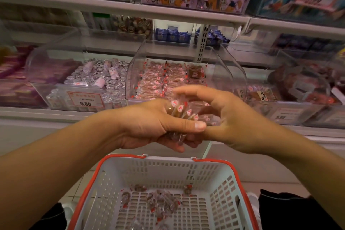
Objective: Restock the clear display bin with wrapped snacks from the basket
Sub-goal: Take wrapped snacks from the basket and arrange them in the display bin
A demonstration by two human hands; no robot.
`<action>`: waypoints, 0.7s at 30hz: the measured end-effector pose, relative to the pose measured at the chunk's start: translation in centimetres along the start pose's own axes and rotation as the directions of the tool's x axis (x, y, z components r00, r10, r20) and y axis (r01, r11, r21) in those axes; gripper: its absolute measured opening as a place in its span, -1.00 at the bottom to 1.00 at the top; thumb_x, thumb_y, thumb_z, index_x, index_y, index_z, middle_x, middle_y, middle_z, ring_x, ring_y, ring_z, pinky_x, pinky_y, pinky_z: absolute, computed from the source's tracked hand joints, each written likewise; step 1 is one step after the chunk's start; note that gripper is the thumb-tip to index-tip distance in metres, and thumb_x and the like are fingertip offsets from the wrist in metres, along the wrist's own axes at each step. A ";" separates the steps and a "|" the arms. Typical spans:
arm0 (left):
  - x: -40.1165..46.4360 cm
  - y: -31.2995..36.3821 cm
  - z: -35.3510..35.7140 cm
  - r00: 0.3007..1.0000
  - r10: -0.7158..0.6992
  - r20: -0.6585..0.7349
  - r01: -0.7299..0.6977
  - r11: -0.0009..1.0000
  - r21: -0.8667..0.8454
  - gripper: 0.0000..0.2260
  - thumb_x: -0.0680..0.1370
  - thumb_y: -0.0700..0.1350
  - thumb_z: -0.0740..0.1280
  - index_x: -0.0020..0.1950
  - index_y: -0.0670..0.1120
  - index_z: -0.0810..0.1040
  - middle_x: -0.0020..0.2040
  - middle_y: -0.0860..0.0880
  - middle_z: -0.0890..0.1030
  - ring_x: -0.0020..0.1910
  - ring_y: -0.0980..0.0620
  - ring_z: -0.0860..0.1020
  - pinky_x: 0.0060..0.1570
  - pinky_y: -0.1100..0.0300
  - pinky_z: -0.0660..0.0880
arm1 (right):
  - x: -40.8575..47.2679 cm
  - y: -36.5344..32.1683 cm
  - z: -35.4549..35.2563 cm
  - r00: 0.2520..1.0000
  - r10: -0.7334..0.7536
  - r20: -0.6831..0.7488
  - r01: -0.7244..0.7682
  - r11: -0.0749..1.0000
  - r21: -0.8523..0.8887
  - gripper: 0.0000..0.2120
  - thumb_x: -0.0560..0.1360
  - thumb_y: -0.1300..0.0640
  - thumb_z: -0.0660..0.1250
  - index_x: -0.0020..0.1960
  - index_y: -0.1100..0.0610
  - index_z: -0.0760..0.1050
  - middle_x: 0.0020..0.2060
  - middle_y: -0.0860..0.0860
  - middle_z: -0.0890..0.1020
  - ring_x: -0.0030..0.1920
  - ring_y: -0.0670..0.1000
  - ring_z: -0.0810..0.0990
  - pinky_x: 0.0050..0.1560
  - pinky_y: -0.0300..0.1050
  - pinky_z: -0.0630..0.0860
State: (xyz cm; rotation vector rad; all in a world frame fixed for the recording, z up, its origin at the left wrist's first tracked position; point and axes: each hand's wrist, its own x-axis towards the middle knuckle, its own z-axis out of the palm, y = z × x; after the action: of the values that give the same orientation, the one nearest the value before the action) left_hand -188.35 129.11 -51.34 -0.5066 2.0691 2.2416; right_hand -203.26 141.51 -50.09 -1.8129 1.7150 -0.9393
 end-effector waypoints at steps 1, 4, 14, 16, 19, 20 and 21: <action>0.0 0.0 0.0 1.000 0.001 -0.009 -0.001 1.000 0.028 -0.61 0.28 -0.05 0.51 0.05 -0.17 0.64 -0.16 -0.12 0.66 -0.18 0.01 0.65 -0.33 0.25 0.57 | 0.1 0.0 0.1 1.000 0.010 0.000 -0.010 1.000 0.027 -0.38 0.38 0.24 0.57 0.38 0.00 0.45 0.13 -0.12 0.65 0.12 -0.13 0.65 0.06 -0.28 0.58; 0.1 0.3 0.0 0.999 0.021 -0.048 -0.019 0.999 0.037 -0.55 0.27 0.03 0.52 0.07 -0.13 0.58 -0.25 -0.06 0.63 -0.31 0.08 0.61 -0.44 0.29 0.50 | 0.3 -0.1 0.0 0.999 -0.004 -0.051 0.004 1.000 0.004 -0.46 0.32 0.22 0.62 0.25 0.07 0.52 -0.01 -0.05 0.70 -0.01 -0.07 0.69 0.04 -0.16 0.61; 1.7 1.9 0.6 0.888 0.141 -0.437 -0.099 0.988 0.118 -0.74 0.65 0.05 0.16 0.11 -0.07 0.55 -0.04 -0.20 0.64 -0.28 -0.02 0.56 -0.35 0.13 0.47 | 2.5 -1.1 -1.9 0.981 0.008 -0.192 -0.070 0.945 -0.320 -0.63 0.26 0.00 0.61 0.02 -0.04 0.61 -0.17 -0.13 0.68 -0.16 -0.13 0.65 -0.09 -0.08 0.59; 2.0 2.5 0.5 0.859 0.210 -0.467 -0.065 0.950 0.306 -0.67 0.66 0.14 0.09 0.22 -0.02 0.50 0.00 -0.14 0.64 -0.20 -0.06 0.58 -0.19 0.07 0.53 | 3.5 -1.3 -2.5 0.988 0.005 -0.154 -0.073 0.895 -0.439 -0.65 0.29 -0.03 0.58 0.04 -0.04 0.61 -0.17 -0.14 0.67 -0.17 -0.16 0.62 -0.12 -0.14 0.57; 2.4 3.3 -0.5 0.802 0.325 -0.502 -0.092 0.896 0.435 -0.67 0.66 0.16 0.03 0.26 0.03 0.42 -0.06 0.06 0.58 -0.15 0.11 0.57 -0.21 0.18 0.51 | 5.6 -0.5 -3.6 0.991 0.027 -0.130 -0.096 0.827 -0.555 -0.69 0.33 -0.11 0.56 0.00 -0.04 0.60 -0.21 -0.14 0.64 -0.22 -0.16 0.58 -0.20 -0.17 0.52; 2.3 3.3 -1.1 0.775 0.380 -0.504 -0.089 0.857 0.508 -0.72 0.67 0.13 0.05 0.24 0.04 0.42 -0.07 0.10 0.56 -0.16 0.17 0.54 -0.25 0.24 0.45 | 6.5 0.2 -4.1 0.990 0.059 -0.130 -0.123 0.819 -0.560 -0.70 0.33 -0.13 0.55 -0.02 -0.04 0.59 -0.22 -0.14 0.63 -0.24 -0.16 0.57 -0.22 -0.18 0.51; 2.3 3.2 -1.9 0.751 0.446 -0.486 -0.074 0.789 0.610 -0.76 0.67 0.08 0.07 0.23 0.04 0.42 -0.05 0.12 0.56 -0.16 0.19 0.52 -0.24 0.26 0.42 | 7.4 1.1 -4.7 0.987 0.096 -0.129 -0.153 0.801 -0.579 -0.71 0.34 -0.13 0.55 -0.04 -0.04 0.59 -0.23 -0.14 0.63 -0.25 -0.16 0.56 -0.23 -0.17 0.51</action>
State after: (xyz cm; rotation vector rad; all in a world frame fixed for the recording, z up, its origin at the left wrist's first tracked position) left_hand -190.95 126.54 -49.00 -1.0306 3.1559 1.5153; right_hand -207.64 134.61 -46.61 -2.0006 2.3449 -0.4580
